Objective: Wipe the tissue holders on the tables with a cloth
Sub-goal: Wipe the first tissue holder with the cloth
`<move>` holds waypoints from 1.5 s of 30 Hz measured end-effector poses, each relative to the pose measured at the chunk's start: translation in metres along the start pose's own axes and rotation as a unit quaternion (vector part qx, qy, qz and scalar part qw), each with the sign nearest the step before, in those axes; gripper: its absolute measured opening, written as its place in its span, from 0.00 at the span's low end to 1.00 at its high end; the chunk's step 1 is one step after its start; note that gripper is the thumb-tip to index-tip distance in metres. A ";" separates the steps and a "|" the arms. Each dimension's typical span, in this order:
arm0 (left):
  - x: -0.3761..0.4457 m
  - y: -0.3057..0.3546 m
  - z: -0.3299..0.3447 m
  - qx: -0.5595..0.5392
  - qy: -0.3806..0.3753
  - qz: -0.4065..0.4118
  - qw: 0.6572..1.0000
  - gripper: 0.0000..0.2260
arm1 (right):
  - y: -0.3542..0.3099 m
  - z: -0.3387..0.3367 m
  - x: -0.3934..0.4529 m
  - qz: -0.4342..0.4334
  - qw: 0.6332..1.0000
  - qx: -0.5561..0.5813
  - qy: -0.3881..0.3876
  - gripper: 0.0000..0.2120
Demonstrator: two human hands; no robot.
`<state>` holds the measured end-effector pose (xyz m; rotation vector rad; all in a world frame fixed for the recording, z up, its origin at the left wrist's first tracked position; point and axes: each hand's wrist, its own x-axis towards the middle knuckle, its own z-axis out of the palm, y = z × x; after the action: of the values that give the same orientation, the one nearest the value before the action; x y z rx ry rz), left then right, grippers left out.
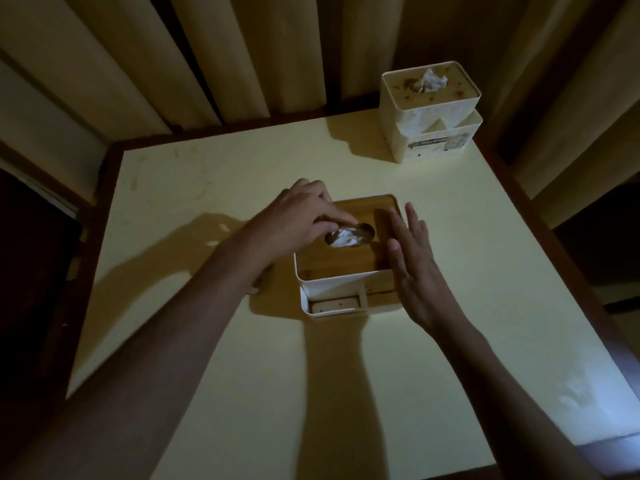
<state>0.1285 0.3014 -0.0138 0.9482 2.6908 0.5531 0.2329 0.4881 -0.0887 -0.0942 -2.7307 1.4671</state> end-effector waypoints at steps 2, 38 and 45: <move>0.010 -0.007 -0.008 0.052 -0.065 0.027 0.996 0.15 | 0.007 -0.004 0.005 -0.018 1.000 -0.018 -0.017 0.25; 0.014 -0.015 -0.033 -0.051 0.016 0.059 0.997 0.08 | 0.007 -0.017 0.015 0.021 0.997 -0.002 -0.074 0.28; -0.044 -0.032 -0.004 -0.159 0.188 -0.069 0.967 0.14 | 0.001 -0.017 0.010 0.024 0.997 -0.015 -0.071 0.33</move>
<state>0.1432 0.2495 -0.0194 0.6137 2.8278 1.1947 0.2237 0.5031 -0.0798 -0.0576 -2.8823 1.5014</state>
